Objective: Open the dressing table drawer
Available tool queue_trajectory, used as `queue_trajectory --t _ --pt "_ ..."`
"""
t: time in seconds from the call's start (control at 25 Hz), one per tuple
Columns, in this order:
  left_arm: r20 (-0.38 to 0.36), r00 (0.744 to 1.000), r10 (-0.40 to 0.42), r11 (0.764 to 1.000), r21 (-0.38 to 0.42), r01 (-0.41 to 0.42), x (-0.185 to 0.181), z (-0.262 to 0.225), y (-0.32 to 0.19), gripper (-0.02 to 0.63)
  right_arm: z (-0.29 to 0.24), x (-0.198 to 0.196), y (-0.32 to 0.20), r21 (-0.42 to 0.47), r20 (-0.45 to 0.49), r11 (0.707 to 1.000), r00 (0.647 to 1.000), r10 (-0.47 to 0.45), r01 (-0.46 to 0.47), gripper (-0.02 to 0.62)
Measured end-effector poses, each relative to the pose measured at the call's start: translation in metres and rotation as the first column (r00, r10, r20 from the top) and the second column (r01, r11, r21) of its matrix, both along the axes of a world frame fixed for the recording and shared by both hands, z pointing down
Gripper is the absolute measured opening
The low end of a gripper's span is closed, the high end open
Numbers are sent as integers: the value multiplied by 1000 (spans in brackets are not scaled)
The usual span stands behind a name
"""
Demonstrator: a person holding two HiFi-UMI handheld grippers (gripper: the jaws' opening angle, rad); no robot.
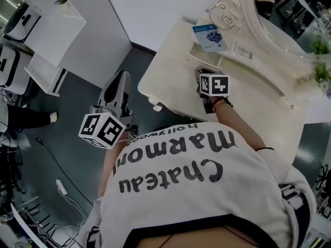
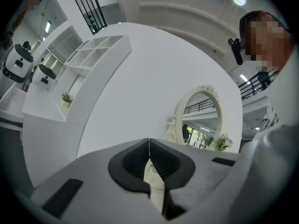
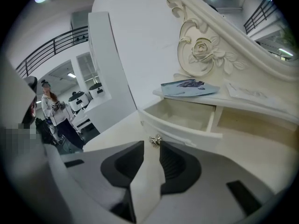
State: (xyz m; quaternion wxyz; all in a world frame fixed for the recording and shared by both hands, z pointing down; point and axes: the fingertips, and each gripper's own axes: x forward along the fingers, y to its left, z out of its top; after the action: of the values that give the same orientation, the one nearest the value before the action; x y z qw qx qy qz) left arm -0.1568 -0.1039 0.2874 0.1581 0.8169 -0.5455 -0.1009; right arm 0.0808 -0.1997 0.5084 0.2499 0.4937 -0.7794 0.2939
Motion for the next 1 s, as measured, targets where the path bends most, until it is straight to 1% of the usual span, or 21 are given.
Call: queue_trajectory --t 0.16,0.28,0.44,0.56,0.64,0.76,0.92,1.0 --pt "3 1000 -2 1000 -2 2 22 -4 8 23 -22 7 16 5 70 1000 997 -21 20 104" --pt "1 1000 18 1000 -8 -18 50 -6 20 23 -46 19 34 20 144 999 989 -38 35 103" --pt "-6 999 31 999 -17 -32 89 -3 35 23 -81 36 57 71 221 994 970 -97 84 97" --pt "-6 999 47 999 -18 -47 119 -2 49 23 -106 54 77 101 278 990 953 -119 95 84" --pt "0 998 57 998 -8 -57 138 -5 59 23 -126 64 91 140 310 985 940 -142 103 77" --pt "11 998 66 998 20 -66 164 -14 76 23 -162 77 111 245 316 962 929 -195 119 63" --pt "36 998 49 998 41 -51 186 -17 103 23 -207 91 141 420 336 899 900 -277 120 51" --pt "41 999 35 998 41 -37 192 -14 117 23 -218 100 153 472 335 875 896 -291 107 49"
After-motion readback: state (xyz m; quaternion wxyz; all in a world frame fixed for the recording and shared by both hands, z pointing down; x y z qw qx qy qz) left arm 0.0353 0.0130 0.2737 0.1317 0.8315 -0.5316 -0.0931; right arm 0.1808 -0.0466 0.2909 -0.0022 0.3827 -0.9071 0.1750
